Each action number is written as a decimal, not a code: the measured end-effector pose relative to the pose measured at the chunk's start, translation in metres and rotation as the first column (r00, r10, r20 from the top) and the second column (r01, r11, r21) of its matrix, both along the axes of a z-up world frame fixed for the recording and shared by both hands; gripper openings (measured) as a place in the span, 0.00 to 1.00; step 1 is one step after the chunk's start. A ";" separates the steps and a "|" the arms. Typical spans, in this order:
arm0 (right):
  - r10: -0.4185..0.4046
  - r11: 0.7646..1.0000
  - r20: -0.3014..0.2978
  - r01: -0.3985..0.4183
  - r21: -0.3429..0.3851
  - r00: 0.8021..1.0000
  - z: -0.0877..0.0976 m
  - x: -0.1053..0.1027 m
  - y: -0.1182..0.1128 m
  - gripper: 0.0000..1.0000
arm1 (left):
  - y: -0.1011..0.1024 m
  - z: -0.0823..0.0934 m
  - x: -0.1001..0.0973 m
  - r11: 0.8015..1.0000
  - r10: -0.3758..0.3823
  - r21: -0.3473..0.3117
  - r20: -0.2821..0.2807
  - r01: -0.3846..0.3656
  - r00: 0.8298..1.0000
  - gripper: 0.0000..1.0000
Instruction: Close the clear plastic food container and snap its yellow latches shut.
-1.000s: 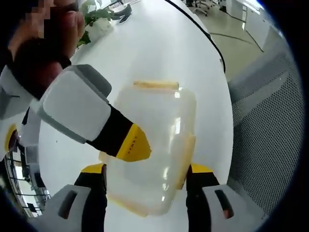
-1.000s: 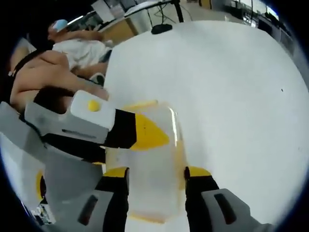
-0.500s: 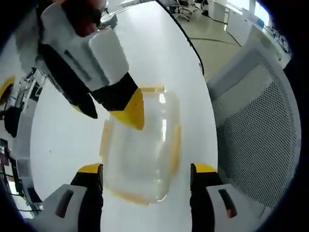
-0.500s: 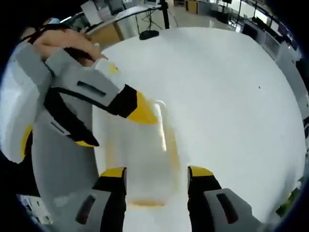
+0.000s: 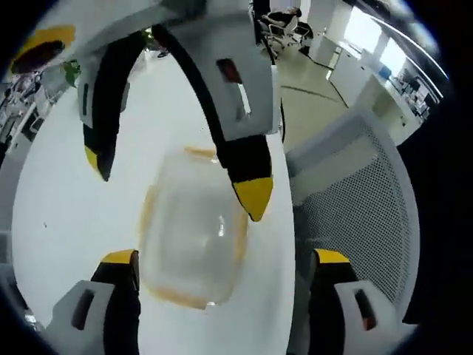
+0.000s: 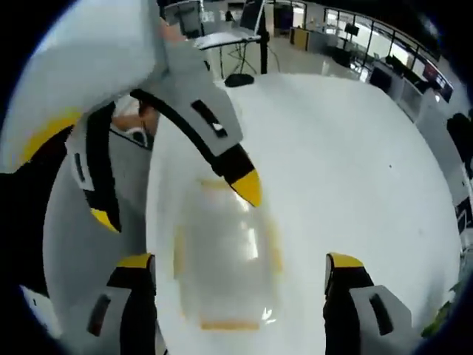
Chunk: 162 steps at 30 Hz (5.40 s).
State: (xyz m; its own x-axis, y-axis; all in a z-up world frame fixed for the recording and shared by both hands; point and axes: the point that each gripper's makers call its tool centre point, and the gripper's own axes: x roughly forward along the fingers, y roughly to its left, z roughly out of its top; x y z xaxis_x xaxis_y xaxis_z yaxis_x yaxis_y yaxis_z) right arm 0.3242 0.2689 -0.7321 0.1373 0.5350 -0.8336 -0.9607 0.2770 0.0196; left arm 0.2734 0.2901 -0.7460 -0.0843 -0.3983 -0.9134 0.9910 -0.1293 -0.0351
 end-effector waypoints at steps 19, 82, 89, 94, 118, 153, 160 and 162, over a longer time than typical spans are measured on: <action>0.098 0.986 0.069 -0.087 -0.143 0.993 -0.016 -0.032 -0.018 1.00 | 0.012 -0.010 0.003 0.997 -0.032 0.068 -0.041 0.035 0.999 0.99; 0.053 0.968 -0.008 -0.053 -0.246 0.999 -0.067 -0.034 -0.036 0.89 | 0.018 -0.058 0.041 0.976 -0.112 0.196 0.067 0.097 0.991 0.90; 0.061 0.965 0.002 -0.058 -0.255 0.998 -0.071 -0.031 -0.035 0.87 | 0.017 -0.064 0.039 0.973 -0.123 0.205 0.071 0.106 0.990 0.88; 0.061 0.966 -0.006 -0.061 -0.251 0.998 -0.074 -0.032 -0.032 0.87 | 0.015 -0.068 0.033 0.972 -0.119 0.210 0.055 0.105 0.991 0.88; 0.071 0.976 0.042 -0.060 -0.211 0.997 -0.076 -0.027 -0.034 0.84 | 0.011 -0.072 0.034 0.968 -0.074 0.245 0.084 0.051 0.994 0.89; 0.107 0.972 0.043 -0.095 -0.216 0.993 -0.077 -0.027 0.000 0.85 | 0.044 -0.073 0.030 0.974 -0.019 0.226 0.083 0.000 0.996 0.90; 0.117 0.971 0.043 -0.105 -0.214 0.992 -0.078 -0.026 0.014 0.85 | 0.058 -0.073 0.031 0.974 -0.010 0.227 0.083 -0.010 0.996 0.90; 0.122 0.971 0.042 -0.110 -0.214 0.992 -0.078 -0.025 0.018 0.85 | 0.062 -0.073 0.031 0.974 -0.004 0.227 0.083 -0.015 0.997 0.90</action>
